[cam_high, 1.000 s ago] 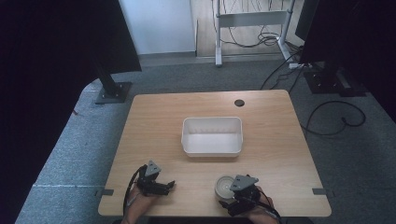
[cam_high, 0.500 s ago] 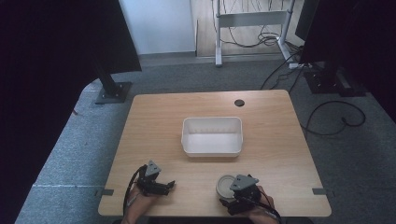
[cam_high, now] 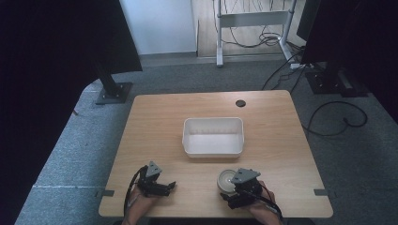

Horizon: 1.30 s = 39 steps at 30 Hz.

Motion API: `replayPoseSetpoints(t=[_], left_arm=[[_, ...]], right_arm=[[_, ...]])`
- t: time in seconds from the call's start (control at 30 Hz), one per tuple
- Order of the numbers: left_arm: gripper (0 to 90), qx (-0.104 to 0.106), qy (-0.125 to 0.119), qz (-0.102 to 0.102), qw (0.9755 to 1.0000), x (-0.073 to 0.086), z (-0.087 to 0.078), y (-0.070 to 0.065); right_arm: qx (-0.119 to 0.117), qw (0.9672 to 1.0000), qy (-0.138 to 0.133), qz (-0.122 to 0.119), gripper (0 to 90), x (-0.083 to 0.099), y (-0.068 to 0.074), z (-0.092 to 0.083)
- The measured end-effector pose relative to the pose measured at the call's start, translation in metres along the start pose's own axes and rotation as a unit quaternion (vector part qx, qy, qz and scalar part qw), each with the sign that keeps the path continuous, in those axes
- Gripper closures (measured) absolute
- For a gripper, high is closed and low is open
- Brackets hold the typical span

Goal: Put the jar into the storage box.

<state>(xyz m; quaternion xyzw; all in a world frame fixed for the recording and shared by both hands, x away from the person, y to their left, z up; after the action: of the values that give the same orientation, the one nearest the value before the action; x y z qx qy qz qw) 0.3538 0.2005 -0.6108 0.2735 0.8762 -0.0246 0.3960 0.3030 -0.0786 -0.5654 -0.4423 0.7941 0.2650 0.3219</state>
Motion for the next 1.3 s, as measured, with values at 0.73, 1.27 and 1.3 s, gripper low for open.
replayPoseSetpoints(t=[0.73, 1.27, 1.3], left_arm=[[2.2, 0.0, 0.0, 0.0, 1.0, 0.0, 0.0, 0.0], [2.3, 0.0, 0.0, 0.0, 1.0, 0.0, 0.0, 0.0], [2.2, 0.0, 0.0, 0.0, 1.0, 0.0, 0.0, 0.0]], right_arm=[[0.007, 0.9999, -0.006, 0.007, 9.6, -0.02, -0.014, 0.008], [0.012, 0.9997, -0.017, 0.011, 9.6, -0.039, -0.024, 0.011], [0.011, 0.9997, -0.018, 0.011, 9.6, -0.04, -0.025, 0.012]])
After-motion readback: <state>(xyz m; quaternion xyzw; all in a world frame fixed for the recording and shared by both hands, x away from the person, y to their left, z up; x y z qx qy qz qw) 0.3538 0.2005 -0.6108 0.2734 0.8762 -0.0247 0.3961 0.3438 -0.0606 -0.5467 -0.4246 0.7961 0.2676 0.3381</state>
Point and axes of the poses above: each handheld gripper's, and its own axes: z roughly forward along the jaws, x roughly out of its underside, y roughly to its left, the point moved 8 cm from there along z, roughly forward along the jaws, and after that the axes turned 13 degrees about -x, right-handed, at the moved point
